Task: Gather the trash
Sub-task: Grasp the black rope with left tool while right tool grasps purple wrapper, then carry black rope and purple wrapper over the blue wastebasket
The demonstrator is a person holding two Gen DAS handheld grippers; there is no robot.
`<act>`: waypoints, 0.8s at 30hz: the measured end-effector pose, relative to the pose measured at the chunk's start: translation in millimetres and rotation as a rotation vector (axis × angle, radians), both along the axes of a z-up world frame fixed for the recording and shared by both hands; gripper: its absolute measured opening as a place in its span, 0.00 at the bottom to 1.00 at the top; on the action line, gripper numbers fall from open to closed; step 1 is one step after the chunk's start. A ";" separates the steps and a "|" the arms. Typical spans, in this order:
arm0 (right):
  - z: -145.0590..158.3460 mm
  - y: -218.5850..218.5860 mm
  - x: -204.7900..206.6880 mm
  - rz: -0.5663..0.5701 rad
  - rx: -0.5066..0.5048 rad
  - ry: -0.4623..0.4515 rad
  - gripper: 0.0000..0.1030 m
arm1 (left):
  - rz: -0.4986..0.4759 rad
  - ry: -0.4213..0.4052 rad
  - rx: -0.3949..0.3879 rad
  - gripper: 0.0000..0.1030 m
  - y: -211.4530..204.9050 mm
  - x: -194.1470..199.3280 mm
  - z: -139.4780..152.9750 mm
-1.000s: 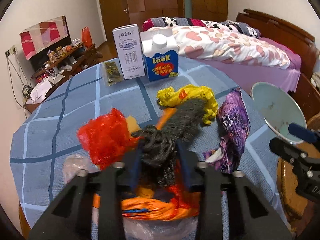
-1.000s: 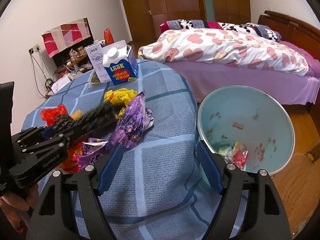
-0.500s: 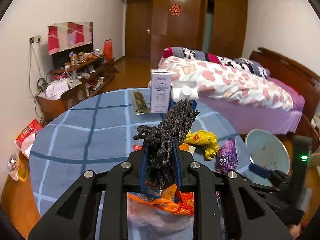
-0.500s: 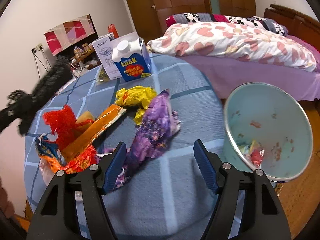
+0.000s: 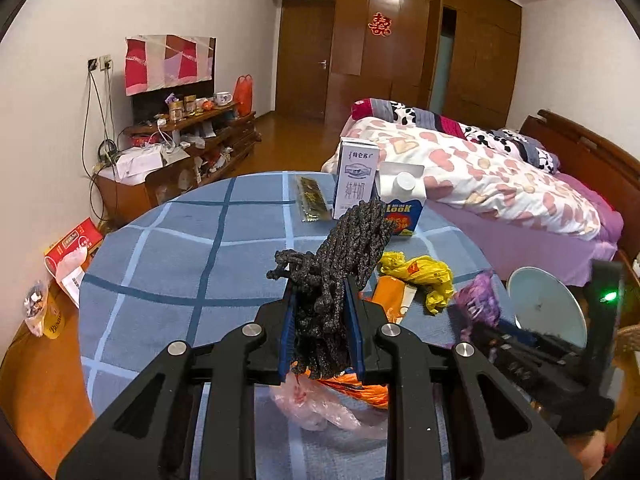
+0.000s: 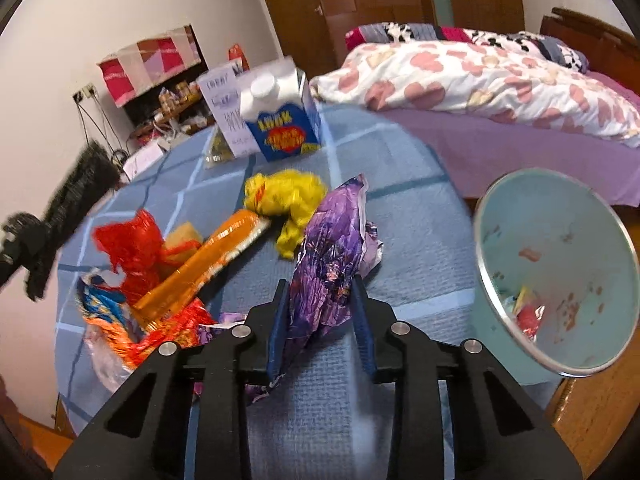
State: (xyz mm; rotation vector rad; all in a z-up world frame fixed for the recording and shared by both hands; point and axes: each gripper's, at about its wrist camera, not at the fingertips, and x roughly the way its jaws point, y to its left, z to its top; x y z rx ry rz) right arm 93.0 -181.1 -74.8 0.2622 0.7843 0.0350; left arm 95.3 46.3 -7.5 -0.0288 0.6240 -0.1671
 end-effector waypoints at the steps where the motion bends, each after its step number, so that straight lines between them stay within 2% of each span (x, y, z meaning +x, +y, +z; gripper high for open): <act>1: 5.4 -1.6 -4.1 -0.001 -0.003 -0.016 0.30 | 0.000 -0.001 0.001 0.21 0.5 0.1 -0.4; 9: 40.7 -9.4 -30.5 0.031 -0.031 -0.120 0.29 | -0.023 -0.015 -0.004 0.22 -16.4 -13.9 3.7; 24: 49.2 -45.3 -59.2 -0.027 -0.014 -0.147 0.29 | -0.070 -0.027 0.050 0.22 -66.1 -29.2 10.3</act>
